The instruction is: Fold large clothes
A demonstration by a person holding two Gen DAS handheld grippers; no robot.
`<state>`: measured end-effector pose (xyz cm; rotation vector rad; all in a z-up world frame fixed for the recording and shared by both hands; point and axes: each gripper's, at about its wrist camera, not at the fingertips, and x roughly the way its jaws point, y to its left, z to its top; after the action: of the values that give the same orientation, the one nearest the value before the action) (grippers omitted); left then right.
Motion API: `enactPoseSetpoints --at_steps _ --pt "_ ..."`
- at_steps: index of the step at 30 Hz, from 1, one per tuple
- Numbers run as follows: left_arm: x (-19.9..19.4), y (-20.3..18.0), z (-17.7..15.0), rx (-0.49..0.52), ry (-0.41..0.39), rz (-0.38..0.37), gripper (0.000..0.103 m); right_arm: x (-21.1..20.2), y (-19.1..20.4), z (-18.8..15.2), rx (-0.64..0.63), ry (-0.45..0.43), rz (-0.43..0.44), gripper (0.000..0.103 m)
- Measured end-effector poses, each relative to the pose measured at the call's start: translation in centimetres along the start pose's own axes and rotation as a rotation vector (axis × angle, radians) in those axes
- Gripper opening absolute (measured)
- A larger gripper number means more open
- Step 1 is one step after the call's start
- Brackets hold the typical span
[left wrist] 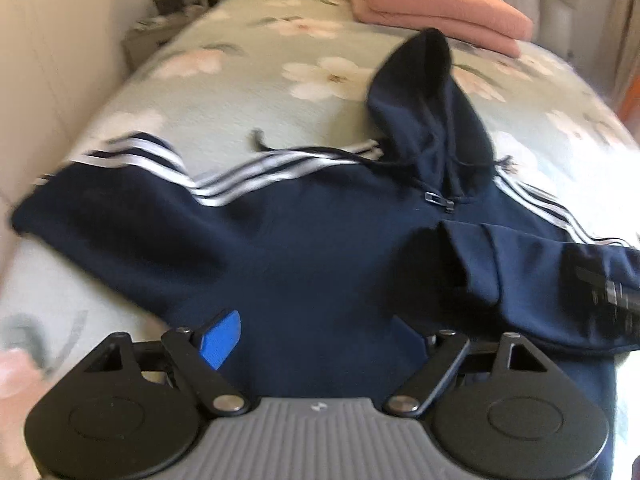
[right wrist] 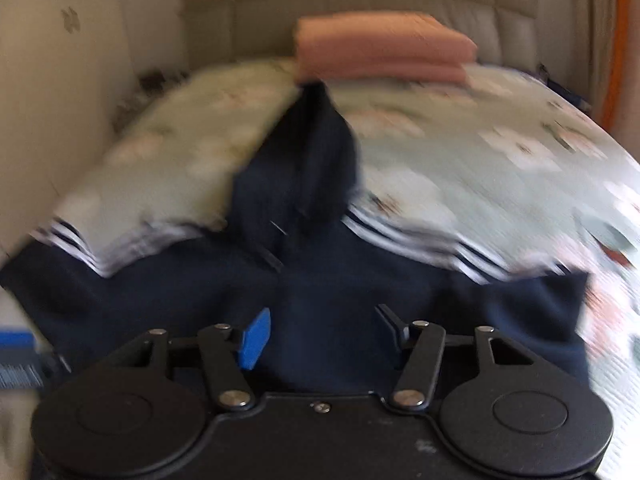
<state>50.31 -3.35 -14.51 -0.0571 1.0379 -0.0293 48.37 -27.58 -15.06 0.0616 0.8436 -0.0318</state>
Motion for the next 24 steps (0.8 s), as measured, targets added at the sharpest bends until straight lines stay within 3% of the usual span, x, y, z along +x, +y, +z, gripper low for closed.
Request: enactPoseSetpoints --at_steps 7,12,15,17,19,22,24 --pt "6.7 -3.6 2.6 -0.031 0.071 -0.245 0.078 1.2 -7.0 -3.0 0.120 0.117 -0.155 0.068" --pt "10.4 -5.5 3.2 -0.094 0.142 -0.369 0.077 1.1 -7.6 -3.9 0.147 0.133 -0.160 0.068" --pt "11.6 -6.4 3.2 -0.097 0.142 -0.413 0.078 1.5 -7.6 -3.6 0.138 0.138 -0.152 0.068" --pt "11.8 -7.4 3.2 -0.070 0.109 -0.391 0.067 1.8 -7.5 -3.5 0.128 0.135 -0.154 0.068" --pt "11.8 -8.1 3.6 -0.017 0.083 -0.342 0.006 2.0 -7.7 -3.3 0.122 0.126 -0.167 0.068" --pt "9.5 -7.3 4.6 -0.065 0.023 -0.412 0.005 1.6 -8.0 -2.9 0.121 0.107 -0.186 0.068" --pt "6.0 -5.6 5.8 -0.104 -0.068 -0.439 0.005 1.0 -8.1 -2.5 0.124 0.086 -0.197 0.068"
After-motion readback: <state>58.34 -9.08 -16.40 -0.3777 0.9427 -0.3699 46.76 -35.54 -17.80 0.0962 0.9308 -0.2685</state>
